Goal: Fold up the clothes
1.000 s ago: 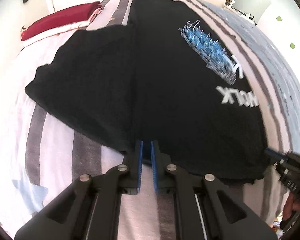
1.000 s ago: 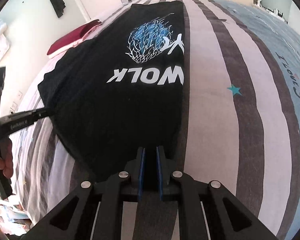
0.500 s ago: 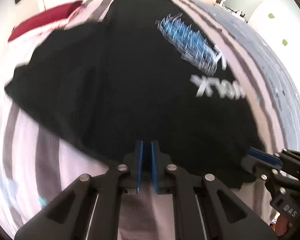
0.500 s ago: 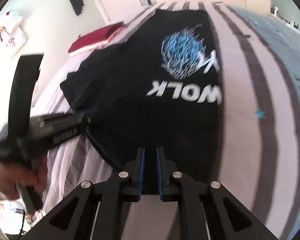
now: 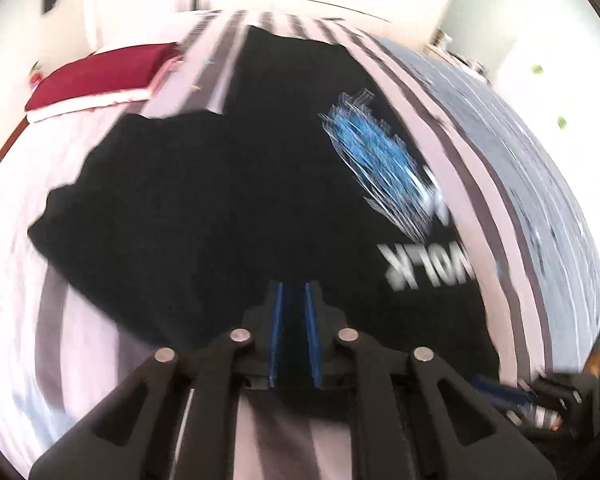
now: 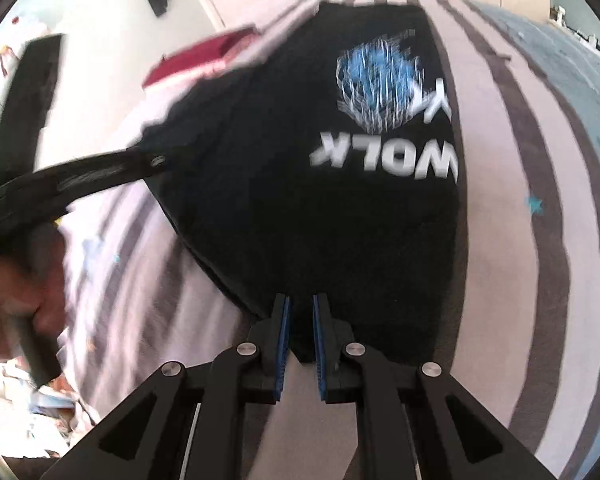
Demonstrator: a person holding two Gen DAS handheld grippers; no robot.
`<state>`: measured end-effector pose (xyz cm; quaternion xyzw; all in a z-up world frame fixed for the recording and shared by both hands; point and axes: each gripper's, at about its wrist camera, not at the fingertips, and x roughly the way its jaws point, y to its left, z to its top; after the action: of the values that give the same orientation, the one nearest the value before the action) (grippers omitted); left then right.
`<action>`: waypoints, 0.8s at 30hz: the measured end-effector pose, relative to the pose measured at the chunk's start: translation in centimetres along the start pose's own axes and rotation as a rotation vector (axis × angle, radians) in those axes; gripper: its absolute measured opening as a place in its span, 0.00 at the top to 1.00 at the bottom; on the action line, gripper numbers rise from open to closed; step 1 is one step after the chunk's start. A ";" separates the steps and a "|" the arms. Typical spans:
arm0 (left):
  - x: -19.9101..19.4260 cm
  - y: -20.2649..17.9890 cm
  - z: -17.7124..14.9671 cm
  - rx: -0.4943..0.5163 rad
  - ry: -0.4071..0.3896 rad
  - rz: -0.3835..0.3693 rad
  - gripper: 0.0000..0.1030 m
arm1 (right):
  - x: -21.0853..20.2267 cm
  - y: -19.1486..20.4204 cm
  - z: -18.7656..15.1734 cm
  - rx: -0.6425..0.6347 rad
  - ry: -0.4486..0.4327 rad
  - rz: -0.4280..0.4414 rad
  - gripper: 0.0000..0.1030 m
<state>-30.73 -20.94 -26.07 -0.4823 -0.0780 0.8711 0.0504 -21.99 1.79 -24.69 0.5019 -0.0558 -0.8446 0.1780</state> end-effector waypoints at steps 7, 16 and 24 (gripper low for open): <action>5.1 4.6 5.4 0.016 -0.058 0.113 0.90 | 1.8 -2.0 6.4 0.035 -0.092 -0.044 0.89; 7.4 11.5 5.9 -0.034 -0.025 0.155 0.90 | 7.8 -6.6 13.1 0.061 -0.147 -0.169 0.86; 6.8 14.2 9.5 -0.113 -0.079 0.203 0.90 | 9.3 -7.6 11.4 0.097 -0.092 -0.203 0.85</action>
<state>-42.58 -34.58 -29.33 -0.4550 -0.0795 0.8843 -0.0683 -37.77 4.62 -28.85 0.4736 -0.0538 -0.8767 0.0644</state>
